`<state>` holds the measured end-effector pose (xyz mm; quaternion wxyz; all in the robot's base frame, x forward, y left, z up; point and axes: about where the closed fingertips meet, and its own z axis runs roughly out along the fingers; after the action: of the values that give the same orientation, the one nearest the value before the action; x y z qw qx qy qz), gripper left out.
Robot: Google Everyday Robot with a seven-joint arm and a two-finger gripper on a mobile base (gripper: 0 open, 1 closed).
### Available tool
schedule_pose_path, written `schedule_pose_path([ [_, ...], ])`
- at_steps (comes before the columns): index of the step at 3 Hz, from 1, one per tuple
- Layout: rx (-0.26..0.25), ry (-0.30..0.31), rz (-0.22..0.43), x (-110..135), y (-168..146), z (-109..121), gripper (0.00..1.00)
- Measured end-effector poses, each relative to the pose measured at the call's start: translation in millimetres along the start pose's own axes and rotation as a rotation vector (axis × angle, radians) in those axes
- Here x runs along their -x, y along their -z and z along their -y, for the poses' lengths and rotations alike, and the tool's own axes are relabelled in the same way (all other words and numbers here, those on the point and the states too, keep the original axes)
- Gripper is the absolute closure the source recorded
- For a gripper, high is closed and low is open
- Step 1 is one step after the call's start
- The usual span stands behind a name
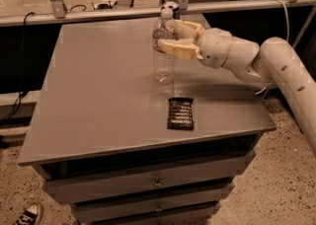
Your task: Place water bottle upright
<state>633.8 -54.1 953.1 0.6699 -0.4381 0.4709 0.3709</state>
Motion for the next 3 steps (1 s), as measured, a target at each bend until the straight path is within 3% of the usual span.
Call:
schedule_pose_path([
  [3,-0.023,-0.033,0.013,-9.2,10.3,-4.2,0.12],
])
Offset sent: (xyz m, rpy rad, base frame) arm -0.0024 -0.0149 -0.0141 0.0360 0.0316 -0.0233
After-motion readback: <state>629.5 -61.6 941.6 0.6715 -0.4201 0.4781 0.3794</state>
